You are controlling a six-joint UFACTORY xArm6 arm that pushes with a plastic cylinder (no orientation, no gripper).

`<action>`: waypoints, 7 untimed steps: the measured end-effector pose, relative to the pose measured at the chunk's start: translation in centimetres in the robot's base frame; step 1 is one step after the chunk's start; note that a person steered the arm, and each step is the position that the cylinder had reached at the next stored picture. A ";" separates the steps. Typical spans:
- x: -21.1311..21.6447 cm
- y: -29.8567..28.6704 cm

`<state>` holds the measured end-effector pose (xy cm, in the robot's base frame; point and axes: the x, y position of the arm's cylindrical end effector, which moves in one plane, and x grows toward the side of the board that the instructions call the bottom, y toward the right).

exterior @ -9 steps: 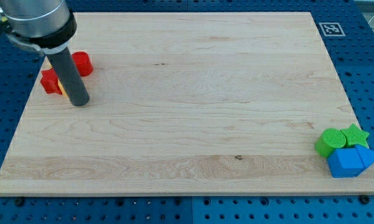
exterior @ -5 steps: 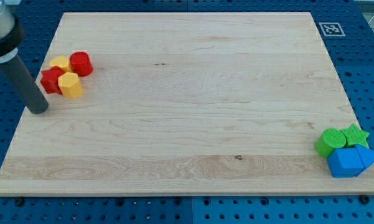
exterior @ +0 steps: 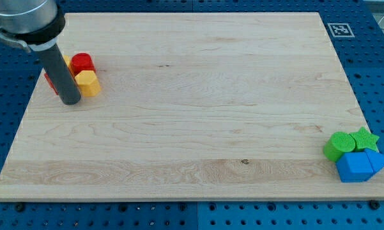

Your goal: Slide the yellow hexagon a bit up

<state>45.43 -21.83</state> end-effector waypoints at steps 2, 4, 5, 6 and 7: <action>0.6 2.3; 0.4 1.8; 0.3 1.2; -0.3 1.1; -1.3 1.1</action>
